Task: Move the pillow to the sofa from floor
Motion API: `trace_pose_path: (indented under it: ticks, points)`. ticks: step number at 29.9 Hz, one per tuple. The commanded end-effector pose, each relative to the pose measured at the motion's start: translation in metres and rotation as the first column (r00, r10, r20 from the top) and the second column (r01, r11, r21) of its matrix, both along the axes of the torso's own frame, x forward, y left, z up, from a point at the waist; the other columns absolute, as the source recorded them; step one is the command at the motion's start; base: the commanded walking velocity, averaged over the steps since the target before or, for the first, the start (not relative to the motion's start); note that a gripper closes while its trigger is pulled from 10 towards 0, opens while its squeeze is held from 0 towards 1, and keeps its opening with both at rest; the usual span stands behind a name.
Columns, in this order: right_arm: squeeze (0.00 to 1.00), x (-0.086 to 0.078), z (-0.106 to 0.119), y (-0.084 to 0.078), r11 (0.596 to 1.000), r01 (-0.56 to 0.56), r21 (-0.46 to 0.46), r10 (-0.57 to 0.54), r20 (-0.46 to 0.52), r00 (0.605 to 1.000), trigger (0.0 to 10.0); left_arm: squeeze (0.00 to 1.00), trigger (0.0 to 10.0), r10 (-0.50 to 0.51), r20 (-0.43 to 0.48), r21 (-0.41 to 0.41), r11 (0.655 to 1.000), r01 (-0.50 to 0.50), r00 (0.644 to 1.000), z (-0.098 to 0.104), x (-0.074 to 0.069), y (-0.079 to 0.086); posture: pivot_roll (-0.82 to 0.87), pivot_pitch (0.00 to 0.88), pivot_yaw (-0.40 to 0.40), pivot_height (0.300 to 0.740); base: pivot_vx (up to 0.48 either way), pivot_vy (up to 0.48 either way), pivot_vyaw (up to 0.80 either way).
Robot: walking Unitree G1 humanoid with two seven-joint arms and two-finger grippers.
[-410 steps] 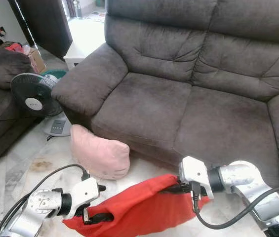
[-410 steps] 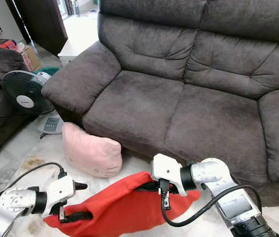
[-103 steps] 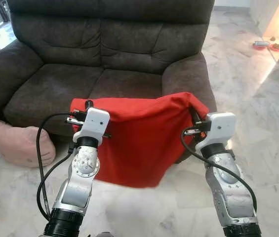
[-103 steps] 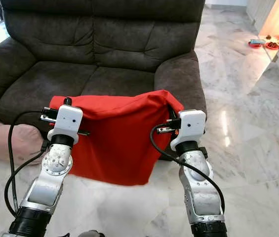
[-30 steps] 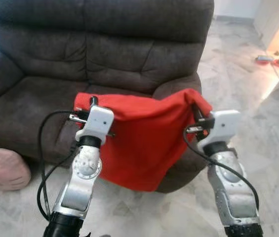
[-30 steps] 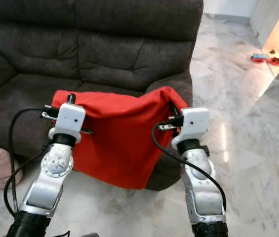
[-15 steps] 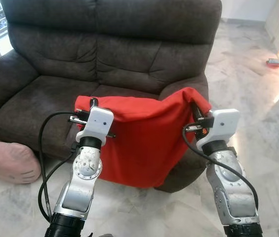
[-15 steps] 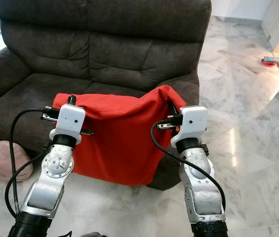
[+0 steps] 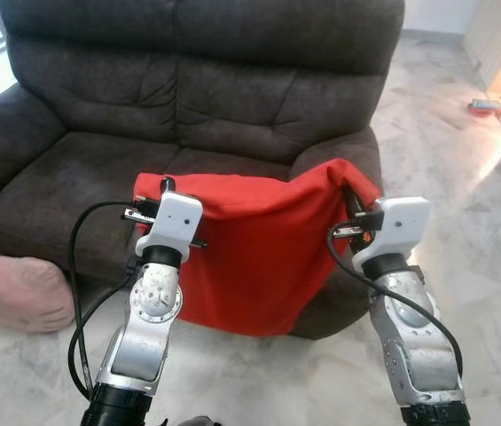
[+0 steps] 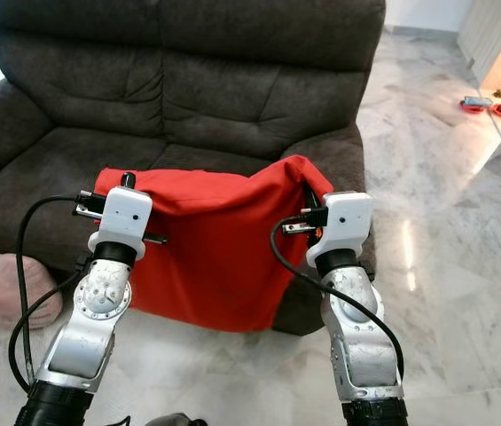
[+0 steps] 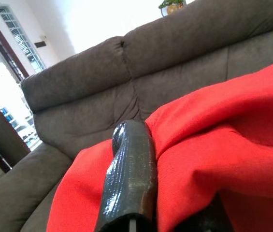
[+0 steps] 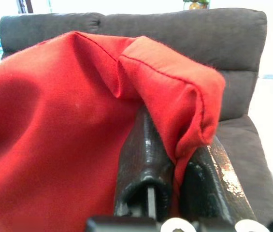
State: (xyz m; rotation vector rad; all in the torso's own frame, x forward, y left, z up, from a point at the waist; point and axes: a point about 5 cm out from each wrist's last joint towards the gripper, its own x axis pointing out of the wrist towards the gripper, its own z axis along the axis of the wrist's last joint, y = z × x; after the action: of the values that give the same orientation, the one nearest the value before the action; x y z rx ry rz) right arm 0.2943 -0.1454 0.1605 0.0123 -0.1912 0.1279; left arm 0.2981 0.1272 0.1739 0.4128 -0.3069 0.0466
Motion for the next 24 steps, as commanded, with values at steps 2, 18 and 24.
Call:
trace_pose_path:
  ticks: [2, 18, 24]
  points:
    - [0.0, 0.0003, 0.0042, -0.0038, 1.0, 0.021, -0.004, -0.021, 0.014, 1.0, 10.0, 0.0, 10.0, -0.017, 0.135, -0.03, 0.999, 0.021, 0.991, 0.0291, -0.0027, -0.0027, 0.13, 0.067, -0.007, 0.74, 0.0, 0.296, 0.0]
    - [0.0, 0.0019, 0.0034, -0.0028, 1.0, 0.021, 0.002, -0.021, 0.01, 1.0, 10.0, 0.0, 10.0, -0.017, 0.133, -0.035, 0.999, 0.022, 0.991, 0.0287, -0.0022, -0.0032, 0.13, 0.06, -0.005, 0.74, 0.0, 0.308, -0.24]
    - [0.0, 0.0021, 0.0038, -0.0024, 1.0, 0.02, -0.001, -0.02, 0.01, 1.0, 10.0, 0.0, 10.0, -0.014, 0.134, -0.036, 0.999, 0.019, 0.991, 0.0292, -0.0019, -0.0027, 0.13, 0.059, -0.006, 0.74, 0.0, 0.312, 0.0]
